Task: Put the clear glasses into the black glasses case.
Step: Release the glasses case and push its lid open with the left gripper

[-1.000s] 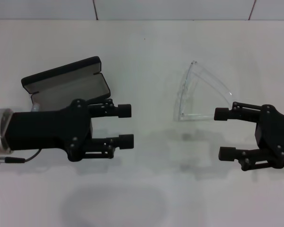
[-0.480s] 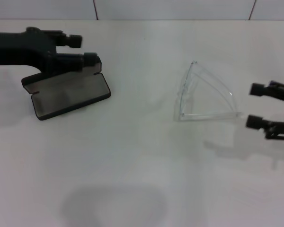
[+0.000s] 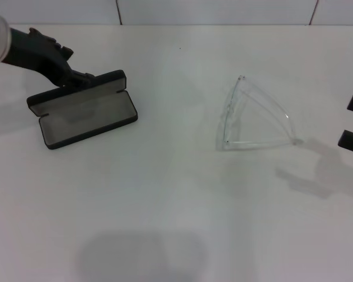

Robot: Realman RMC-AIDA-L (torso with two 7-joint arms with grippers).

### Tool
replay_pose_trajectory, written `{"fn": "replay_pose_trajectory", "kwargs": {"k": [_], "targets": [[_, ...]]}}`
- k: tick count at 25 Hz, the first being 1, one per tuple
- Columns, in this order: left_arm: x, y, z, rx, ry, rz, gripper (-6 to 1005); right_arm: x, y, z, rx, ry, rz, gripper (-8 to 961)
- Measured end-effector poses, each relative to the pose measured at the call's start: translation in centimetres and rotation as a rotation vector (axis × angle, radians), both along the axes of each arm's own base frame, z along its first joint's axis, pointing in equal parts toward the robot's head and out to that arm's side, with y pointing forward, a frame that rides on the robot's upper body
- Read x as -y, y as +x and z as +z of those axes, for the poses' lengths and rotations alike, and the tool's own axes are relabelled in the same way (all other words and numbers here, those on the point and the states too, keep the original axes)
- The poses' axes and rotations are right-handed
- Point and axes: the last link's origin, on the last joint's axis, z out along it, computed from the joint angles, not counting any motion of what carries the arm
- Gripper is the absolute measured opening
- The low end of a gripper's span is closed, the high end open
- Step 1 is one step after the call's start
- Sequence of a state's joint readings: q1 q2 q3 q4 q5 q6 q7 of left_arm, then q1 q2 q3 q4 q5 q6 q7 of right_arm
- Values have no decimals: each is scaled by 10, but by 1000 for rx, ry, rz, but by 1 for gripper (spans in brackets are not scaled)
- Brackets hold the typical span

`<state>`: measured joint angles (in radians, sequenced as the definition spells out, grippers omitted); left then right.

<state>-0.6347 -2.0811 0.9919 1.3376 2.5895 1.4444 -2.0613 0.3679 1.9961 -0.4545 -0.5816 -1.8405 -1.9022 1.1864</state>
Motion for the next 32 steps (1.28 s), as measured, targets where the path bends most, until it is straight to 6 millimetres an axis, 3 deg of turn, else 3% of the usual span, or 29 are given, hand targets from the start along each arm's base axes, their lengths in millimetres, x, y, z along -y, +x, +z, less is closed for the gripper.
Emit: {"fn": "replay_pose_trajectory", "kwargs": {"k": [9,32], "targets": [[-6,-2,-20,-163,-40,-15,698,4,4,4,-7,18,-14,872],[-23,-11,-42,-275,-72,9,696,6,5,1,-9,36,-9,872]]}}
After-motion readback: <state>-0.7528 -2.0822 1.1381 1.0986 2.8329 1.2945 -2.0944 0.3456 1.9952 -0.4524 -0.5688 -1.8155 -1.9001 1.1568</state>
